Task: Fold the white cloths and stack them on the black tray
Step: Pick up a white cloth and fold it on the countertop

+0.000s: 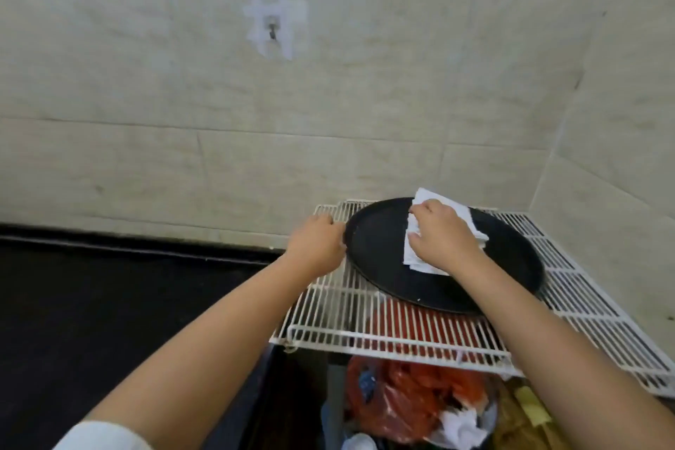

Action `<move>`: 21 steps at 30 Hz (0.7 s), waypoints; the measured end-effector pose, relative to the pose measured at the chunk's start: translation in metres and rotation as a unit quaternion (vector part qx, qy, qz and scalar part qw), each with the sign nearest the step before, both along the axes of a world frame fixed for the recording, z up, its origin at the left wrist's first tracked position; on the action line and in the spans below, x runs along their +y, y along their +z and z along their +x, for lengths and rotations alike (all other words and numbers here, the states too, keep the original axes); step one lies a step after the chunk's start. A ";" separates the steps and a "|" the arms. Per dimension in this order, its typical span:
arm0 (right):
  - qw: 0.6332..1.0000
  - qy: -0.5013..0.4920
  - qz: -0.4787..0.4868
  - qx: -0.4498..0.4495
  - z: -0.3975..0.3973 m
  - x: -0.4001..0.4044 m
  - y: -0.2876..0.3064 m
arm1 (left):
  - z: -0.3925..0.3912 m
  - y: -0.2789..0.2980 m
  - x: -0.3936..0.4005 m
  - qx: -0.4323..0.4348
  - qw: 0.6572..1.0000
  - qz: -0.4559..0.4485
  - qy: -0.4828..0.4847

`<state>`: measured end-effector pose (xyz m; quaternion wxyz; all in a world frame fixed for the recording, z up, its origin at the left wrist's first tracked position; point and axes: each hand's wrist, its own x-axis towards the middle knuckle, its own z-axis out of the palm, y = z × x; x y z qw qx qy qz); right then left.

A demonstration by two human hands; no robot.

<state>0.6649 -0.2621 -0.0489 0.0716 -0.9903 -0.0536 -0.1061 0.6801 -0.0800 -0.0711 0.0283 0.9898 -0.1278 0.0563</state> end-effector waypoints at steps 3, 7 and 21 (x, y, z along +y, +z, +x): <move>0.993 0.117 -0.020 -0.007 -0.016 0.100 0.001 | -0.043 0.000 0.098 -0.016 0.996 0.020 0.091; 0.969 0.244 -0.031 -0.016 -0.049 0.243 -0.004 | -0.122 0.001 0.229 -0.042 0.974 0.046 0.216; 0.791 0.608 -0.017 0.066 -0.287 0.734 -0.036 | -0.483 -0.024 0.612 -0.020 0.764 0.045 0.643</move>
